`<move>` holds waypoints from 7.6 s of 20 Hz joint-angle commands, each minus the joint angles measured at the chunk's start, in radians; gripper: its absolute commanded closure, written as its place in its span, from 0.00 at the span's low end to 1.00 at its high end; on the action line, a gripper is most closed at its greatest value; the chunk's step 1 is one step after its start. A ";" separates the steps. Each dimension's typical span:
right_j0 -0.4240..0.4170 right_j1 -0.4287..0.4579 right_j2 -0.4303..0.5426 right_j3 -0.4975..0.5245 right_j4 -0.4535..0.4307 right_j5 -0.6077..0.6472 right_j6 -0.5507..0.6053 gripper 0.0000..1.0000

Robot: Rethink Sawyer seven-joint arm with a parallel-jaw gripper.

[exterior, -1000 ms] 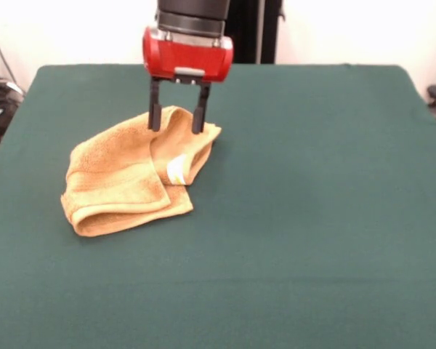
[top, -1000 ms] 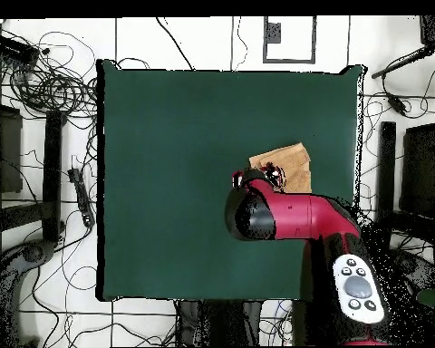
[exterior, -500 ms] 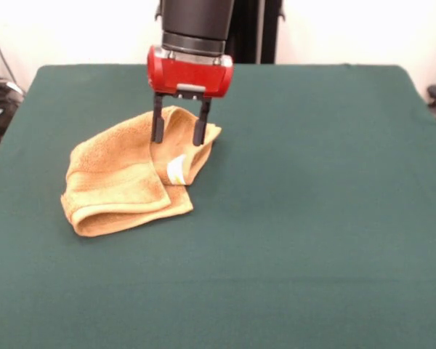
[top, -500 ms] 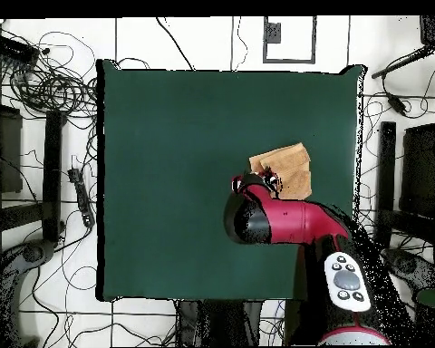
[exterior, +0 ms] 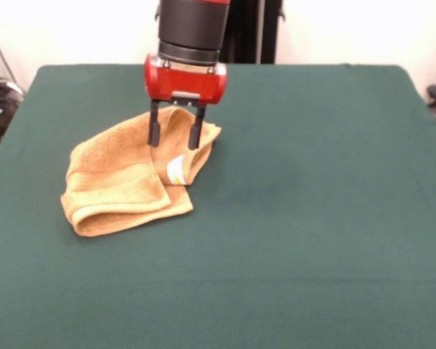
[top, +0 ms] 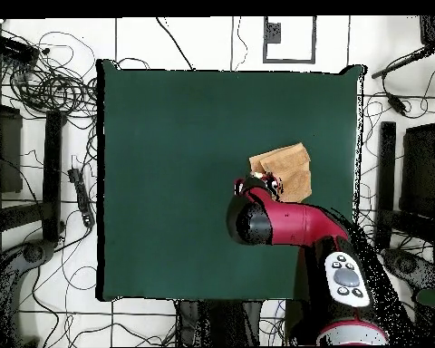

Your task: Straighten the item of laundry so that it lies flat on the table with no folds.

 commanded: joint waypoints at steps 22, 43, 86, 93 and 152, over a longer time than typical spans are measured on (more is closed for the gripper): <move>0.128 0.007 -0.012 0.081 0.151 0.098 0.221 0.00; 0.036 0.105 0.044 0.036 0.134 0.062 0.161 0.00; -0.112 0.090 0.125 0.050 0.083 0.108 0.075 0.00; -0.128 0.106 0.136 0.033 0.070 0.111 0.058 0.00; -0.386 0.283 0.410 -0.199 -0.176 0.371 -0.152 0.00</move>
